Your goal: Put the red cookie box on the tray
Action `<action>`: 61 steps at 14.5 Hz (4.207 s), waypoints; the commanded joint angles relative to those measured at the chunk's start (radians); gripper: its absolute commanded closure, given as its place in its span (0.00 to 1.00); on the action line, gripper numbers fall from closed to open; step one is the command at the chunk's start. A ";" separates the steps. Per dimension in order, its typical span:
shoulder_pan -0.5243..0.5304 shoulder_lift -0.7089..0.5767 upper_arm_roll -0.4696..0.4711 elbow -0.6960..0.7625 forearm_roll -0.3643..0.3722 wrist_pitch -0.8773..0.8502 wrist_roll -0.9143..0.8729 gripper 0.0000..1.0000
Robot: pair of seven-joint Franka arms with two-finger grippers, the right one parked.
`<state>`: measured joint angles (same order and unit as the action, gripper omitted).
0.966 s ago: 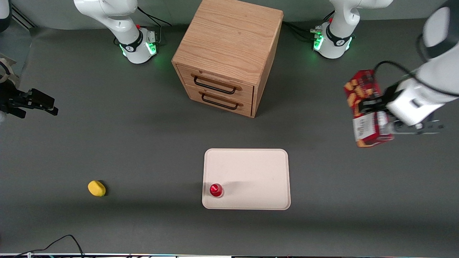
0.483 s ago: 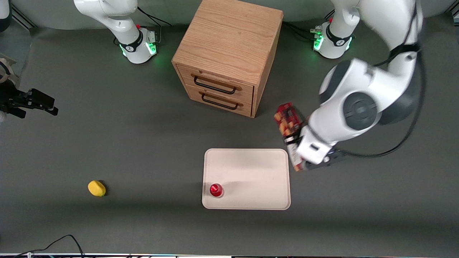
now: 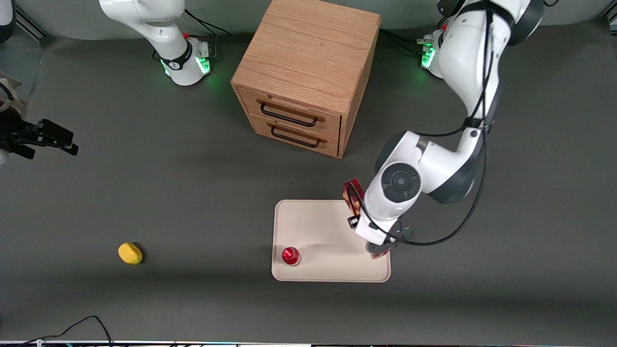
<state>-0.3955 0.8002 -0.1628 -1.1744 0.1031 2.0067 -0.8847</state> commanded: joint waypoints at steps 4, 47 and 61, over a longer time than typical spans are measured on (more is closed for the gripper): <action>0.004 0.040 0.005 -0.062 0.053 0.133 -0.014 1.00; 0.184 -0.576 0.104 -0.288 -0.097 -0.536 0.640 0.00; 0.178 -0.828 0.425 -0.358 -0.048 -0.591 1.096 0.00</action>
<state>-0.2018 -0.0457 0.2567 -1.5794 0.0397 1.4501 0.1998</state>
